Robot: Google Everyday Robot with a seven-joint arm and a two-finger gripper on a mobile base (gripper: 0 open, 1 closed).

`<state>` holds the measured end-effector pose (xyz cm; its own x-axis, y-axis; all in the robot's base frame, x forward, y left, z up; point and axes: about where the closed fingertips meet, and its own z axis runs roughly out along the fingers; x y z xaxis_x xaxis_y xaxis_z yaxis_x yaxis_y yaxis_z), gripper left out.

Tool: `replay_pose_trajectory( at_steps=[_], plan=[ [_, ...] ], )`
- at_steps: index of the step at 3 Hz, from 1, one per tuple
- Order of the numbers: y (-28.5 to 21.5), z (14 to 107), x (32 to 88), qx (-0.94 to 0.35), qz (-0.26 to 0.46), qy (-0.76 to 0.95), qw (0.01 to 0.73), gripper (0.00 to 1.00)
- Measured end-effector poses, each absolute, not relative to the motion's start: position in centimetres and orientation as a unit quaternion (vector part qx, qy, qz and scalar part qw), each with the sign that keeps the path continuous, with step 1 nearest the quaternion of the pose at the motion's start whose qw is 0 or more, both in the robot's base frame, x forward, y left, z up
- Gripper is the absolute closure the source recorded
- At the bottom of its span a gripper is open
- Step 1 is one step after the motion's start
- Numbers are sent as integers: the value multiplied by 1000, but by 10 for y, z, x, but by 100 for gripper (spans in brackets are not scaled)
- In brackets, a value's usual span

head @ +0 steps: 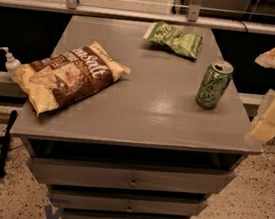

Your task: Knock green can over

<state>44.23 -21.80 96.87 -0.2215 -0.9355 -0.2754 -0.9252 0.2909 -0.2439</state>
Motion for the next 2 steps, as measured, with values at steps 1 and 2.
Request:
replay_pose_trajectory(
  at_steps=[1,2],
  plan=[
    [-232,949,461,-572,23,785,236,0],
    [-241,927,493,-541,64,783,301,0]
  ],
)
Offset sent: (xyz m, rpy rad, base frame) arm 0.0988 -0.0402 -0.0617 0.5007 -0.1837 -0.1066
